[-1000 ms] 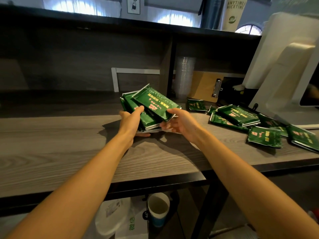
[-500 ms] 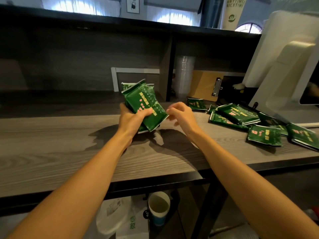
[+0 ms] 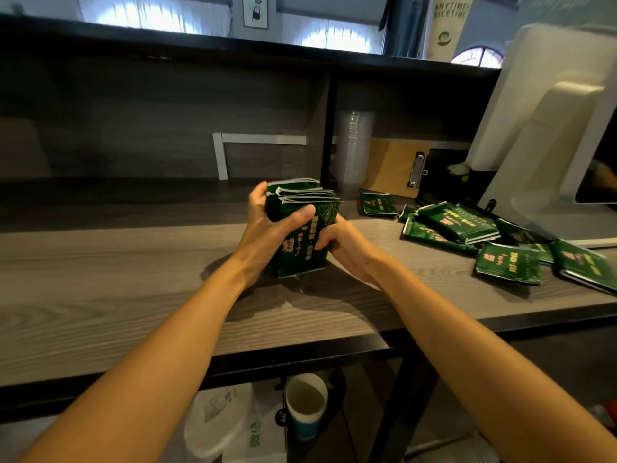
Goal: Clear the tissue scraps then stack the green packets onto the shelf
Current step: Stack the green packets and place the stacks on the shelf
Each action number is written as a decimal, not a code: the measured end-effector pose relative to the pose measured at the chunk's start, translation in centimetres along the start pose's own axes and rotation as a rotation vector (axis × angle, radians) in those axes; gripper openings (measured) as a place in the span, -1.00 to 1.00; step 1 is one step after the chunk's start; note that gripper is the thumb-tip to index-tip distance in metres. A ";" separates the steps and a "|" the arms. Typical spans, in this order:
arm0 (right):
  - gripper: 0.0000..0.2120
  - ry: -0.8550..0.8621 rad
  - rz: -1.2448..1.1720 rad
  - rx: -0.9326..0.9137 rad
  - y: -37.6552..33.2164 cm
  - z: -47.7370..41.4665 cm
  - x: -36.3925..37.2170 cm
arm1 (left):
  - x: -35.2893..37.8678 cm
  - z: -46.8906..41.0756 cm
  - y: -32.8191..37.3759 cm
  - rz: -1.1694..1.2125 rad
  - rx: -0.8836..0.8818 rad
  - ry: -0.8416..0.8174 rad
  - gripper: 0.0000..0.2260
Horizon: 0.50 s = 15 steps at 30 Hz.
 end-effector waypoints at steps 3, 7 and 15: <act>-0.18 -0.015 0.031 0.030 0.2 -0.1 0.5 | 0.3 0.0 -0.8 -0.013 -0.055 -0.002 -0.11; -0.37 0.032 0.034 0.071 0.5 -0.4 0.1 | -1.1 -0.3 -1.1 0.046 -0.061 0.165 -0.42; -0.33 0.074 0.076 0.069 0.6 -0.9 -0.2 | -1.6 -0.8 -2.2 -0.028 -0.102 0.149 -0.51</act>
Point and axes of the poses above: each hand's wrist, its own z-axis away from the middle knuckle, its own x-axis out of the palm, y = z × x, the point moved 9 cm from there along -z, towards the middle knuckle, and after that the axes turned 15 degrees about z, right-handed, at the moved point
